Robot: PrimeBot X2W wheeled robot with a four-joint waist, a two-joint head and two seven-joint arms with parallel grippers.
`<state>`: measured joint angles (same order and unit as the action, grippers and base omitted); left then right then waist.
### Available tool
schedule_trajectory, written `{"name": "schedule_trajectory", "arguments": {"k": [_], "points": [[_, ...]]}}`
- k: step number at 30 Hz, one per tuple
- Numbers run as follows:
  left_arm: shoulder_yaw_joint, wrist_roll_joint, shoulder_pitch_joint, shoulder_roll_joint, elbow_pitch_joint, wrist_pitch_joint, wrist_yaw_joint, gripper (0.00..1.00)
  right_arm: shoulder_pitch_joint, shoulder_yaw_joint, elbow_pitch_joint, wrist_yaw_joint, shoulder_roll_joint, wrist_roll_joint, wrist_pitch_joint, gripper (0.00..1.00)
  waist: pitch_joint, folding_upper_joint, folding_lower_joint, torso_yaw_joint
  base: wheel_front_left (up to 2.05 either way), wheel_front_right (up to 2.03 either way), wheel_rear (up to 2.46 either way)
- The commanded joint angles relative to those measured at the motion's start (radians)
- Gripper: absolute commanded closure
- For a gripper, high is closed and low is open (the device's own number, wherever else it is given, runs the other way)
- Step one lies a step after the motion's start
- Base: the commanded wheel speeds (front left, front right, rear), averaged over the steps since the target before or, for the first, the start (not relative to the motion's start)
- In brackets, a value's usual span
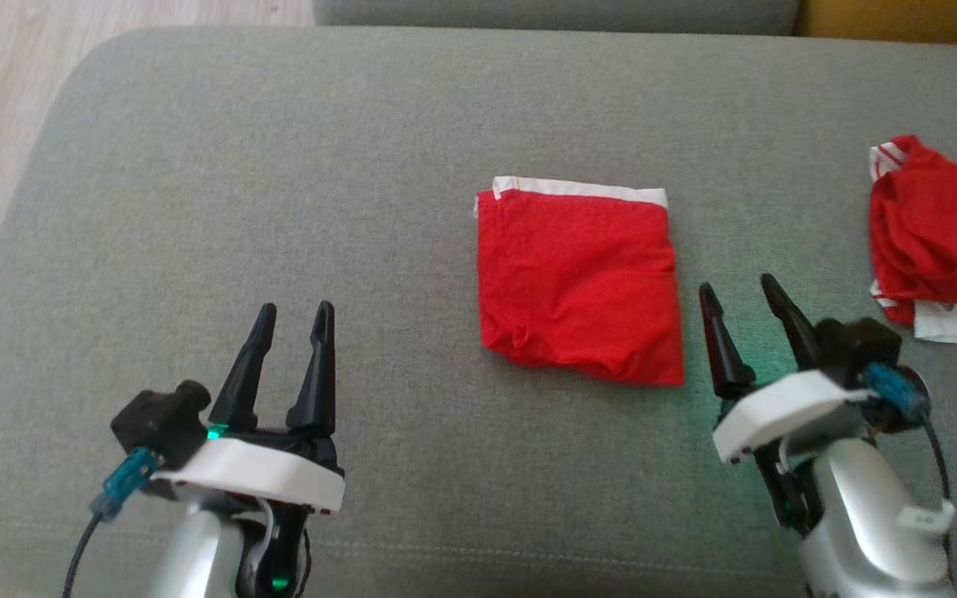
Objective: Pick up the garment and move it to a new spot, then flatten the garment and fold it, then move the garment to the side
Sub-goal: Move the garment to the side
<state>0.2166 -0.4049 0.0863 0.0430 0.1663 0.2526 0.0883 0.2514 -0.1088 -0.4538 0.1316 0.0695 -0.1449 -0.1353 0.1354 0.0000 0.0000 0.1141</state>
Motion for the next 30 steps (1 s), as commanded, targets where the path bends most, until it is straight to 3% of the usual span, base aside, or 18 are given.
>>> {"name": "schedule_trajectory", "arguments": {"k": [1, 15, 17, 18, 22, 30], "points": [[-0.023, 0.0, 0.05, 0.007, -0.031, 0.009, 0.0, 0.0, 0.061, -0.037, 0.007, -0.001, -0.011, -0.02, 0.012, 0.0, 0.016, 0.0, 0.0, 0.014, 0.0, 0.0, 0.0], [-0.009, 0.001, 0.082, 0.007, -0.014, 0.009, 0.01, 0.0, 0.222, -0.066, -0.247, -0.001, -0.003, -0.133, 0.101, 0.0, 0.072, 0.0, 0.0, 0.083, 0.0, 0.0, 0.0], [-0.01, 0.001, 0.083, 0.007, -0.012, 0.009, 0.01, 0.0, 0.238, -0.078, -0.273, -0.001, -0.001, -0.14, 0.097, 0.94, 0.073, 0.0, 0.0, 0.085, 0.0, 0.0, 0.0], [-0.011, 0.001, 0.083, 0.007, -0.011, 0.009, 0.01, 0.0, 0.246, -0.086, -0.284, -0.001, 0.002, -0.137, 0.089, 1.0, 0.072, 0.0, 0.0, 0.085, 0.0, 0.0, 0.0], [-0.016, 0.005, 0.077, 0.007, -0.007, 0.009, 0.009, 0.0, 0.271, -0.132, -0.308, -0.001, 0.028, -0.095, 0.031, 1.0, 0.062, 0.0, 0.0, 0.07, 0.0, 0.0, 0.0], [-0.017, 0.013, 0.067, 0.007, -0.016, 0.009, 0.011, 0.0, 0.315, -0.229, -0.272, -0.001, 0.145, 0.084, -0.068, 1.0, 0.04, 0.0, 0.0, -0.012, 0.0, 0.0, 0.0]]}}
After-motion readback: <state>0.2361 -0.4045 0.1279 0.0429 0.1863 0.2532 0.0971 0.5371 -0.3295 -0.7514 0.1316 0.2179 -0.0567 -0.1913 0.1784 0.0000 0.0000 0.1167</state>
